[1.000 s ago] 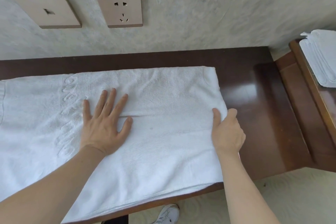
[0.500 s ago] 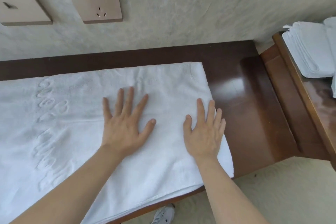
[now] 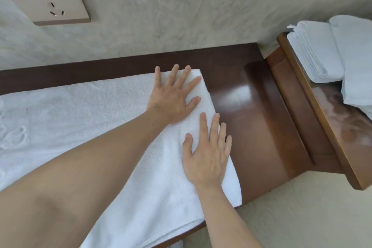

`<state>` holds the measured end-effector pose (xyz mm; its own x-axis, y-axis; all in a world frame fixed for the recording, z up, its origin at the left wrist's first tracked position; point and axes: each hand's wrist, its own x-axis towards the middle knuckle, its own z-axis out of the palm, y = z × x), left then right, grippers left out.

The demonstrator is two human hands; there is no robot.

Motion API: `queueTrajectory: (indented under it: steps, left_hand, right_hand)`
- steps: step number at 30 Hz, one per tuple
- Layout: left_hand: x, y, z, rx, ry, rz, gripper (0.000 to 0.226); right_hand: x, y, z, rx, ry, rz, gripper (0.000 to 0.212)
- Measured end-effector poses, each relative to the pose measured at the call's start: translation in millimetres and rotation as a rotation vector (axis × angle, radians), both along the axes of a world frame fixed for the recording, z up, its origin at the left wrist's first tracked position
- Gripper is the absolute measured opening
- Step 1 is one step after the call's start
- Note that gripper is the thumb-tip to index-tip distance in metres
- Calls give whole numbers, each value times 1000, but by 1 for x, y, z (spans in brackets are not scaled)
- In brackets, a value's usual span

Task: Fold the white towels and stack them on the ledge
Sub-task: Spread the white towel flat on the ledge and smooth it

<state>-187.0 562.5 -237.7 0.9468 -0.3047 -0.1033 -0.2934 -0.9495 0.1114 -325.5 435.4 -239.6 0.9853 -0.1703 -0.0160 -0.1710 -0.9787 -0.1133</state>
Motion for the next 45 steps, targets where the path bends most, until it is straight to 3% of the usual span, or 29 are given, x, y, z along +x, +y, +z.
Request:
queueTrajectory:
  steps: [4, 8, 12, 16, 20, 22, 24, 27, 37, 42, 45]
  left_hand:
    - [1, 2, 6, 17, 33, -51, 66]
    - [-68, 18, 8, -52, 42, -91, 65]
    - [-150, 53, 7, -71, 21, 159, 68]
    - [-160, 56, 13, -42, 61, 320, 73]
    - [-156, 52, 12, -26, 77, 338, 79]
    - [-156, 53, 12, -26, 71, 340, 80]
    - [-157, 54, 9, -47, 51, 342, 80]
    - [-155, 56, 3, -66, 7, 366, 79]
    - [-154, 54, 5, 1, 16, 429, 77]
    - [-155, 52, 6, 6, 5, 450, 78]
    - [-155, 52, 7, 11, -6, 456, 78]
  right_hand:
    - [5, -1, 2, 14, 18, 8, 69]
    - [4, -4, 4, 20, 21, 27, 67]
    - [0, -5, 6, 64, 30, 48, 65]
    - [0, -4, 14, 107, 18, 43, 60]
    - [42, 16, 24, 202, -80, 382, 54]
    - [72, 28, 25, 230, 17, 537, 55]
    - [92, 28, 17, 123, 100, 608, 57]
    - [106, 10, 6, -1, 86, 561, 63]
    - [127, -9, 13, 3, 150, 366, 69]
    - [68, 32, 21, 116, 64, 392, 64]
    - [25, 25, 11, 57, 99, 407, 60]
